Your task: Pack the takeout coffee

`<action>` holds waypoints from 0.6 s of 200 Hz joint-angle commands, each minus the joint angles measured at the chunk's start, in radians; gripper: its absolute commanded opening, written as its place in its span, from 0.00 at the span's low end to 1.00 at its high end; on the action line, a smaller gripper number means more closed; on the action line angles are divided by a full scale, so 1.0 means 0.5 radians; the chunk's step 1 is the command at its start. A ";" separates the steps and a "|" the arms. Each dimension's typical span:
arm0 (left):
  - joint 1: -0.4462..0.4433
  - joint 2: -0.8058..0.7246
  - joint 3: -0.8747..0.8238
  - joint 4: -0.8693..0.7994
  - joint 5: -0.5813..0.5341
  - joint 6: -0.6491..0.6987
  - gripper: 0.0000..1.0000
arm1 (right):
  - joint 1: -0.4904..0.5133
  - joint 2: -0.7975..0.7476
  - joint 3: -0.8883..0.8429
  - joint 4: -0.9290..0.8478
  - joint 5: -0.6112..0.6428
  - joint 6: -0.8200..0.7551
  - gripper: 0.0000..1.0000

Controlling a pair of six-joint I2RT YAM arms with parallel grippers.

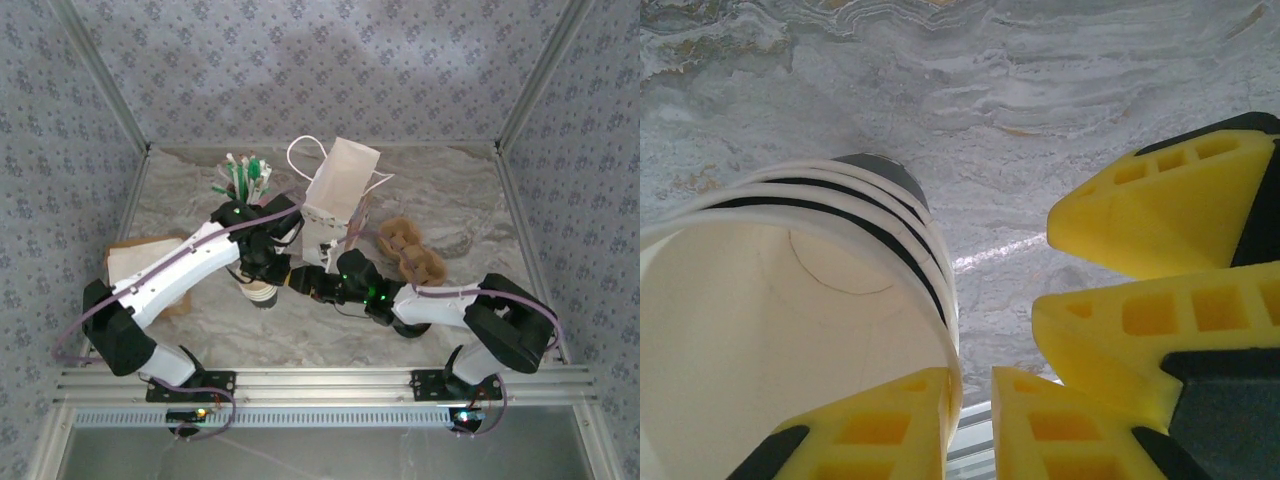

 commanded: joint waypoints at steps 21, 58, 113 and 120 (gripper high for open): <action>-0.011 0.028 -0.001 -0.051 -0.098 0.018 0.22 | -0.002 0.020 0.009 0.105 -0.037 0.038 0.48; -0.010 0.021 0.004 -0.053 -0.111 0.018 0.14 | -0.003 0.028 0.015 0.113 -0.040 0.039 0.48; 0.004 -0.003 0.010 -0.062 -0.130 0.007 0.00 | -0.003 0.165 0.010 0.353 -0.112 0.126 0.48; 0.010 -0.007 0.011 -0.064 -0.130 0.006 0.00 | -0.003 0.197 0.011 0.404 -0.126 0.142 0.48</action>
